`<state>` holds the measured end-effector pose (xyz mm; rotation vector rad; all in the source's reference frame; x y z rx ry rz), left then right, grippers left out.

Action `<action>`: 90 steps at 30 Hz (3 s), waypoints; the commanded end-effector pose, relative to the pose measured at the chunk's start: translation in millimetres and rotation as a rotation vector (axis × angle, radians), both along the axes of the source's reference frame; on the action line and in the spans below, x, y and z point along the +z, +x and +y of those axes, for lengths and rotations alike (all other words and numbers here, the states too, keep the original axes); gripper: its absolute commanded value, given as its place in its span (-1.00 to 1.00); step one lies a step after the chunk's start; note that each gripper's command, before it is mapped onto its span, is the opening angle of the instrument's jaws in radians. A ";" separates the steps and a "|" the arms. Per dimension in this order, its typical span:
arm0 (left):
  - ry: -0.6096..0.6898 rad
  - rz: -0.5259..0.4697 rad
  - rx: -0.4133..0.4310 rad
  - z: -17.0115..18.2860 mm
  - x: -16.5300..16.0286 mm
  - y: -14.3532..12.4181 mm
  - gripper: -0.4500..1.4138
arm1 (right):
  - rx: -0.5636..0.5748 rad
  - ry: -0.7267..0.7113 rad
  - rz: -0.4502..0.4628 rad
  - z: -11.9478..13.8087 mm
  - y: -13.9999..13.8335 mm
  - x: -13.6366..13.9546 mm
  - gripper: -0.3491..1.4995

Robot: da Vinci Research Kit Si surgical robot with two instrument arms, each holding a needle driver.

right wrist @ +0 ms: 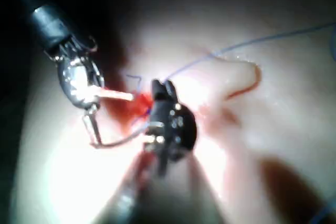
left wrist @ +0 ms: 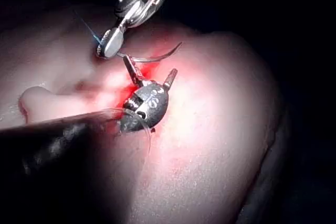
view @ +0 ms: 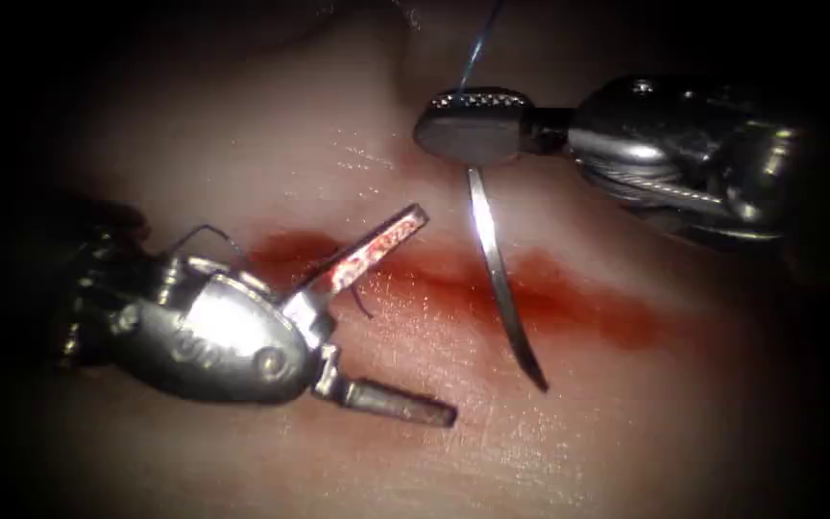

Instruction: Wound Closure

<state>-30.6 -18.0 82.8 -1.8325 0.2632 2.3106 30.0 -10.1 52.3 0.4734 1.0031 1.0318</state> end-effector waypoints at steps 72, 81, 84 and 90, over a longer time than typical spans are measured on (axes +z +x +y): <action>-0.332 0.200 0.218 -2.7 1.3 0.9 -1.00 | -0.051 0.036 0.214 -2.5 0.3 2.5 0.56; -0.410 0.184 0.263 -3.2 0.9 0.2 -1.00 | -0.081 0.167 0.369 -4.1 1.4 4.2 0.53; -0.426 0.187 0.267 -3.2 0.8 0.1 -1.00 | -0.097 0.192 0.382 -4.8 1.9 4.5 0.51; -0.426 0.188 0.266 -3.2 0.9 0.0 -1.00 | -0.099 0.212 0.392 -5.8 2.5 4.5 0.40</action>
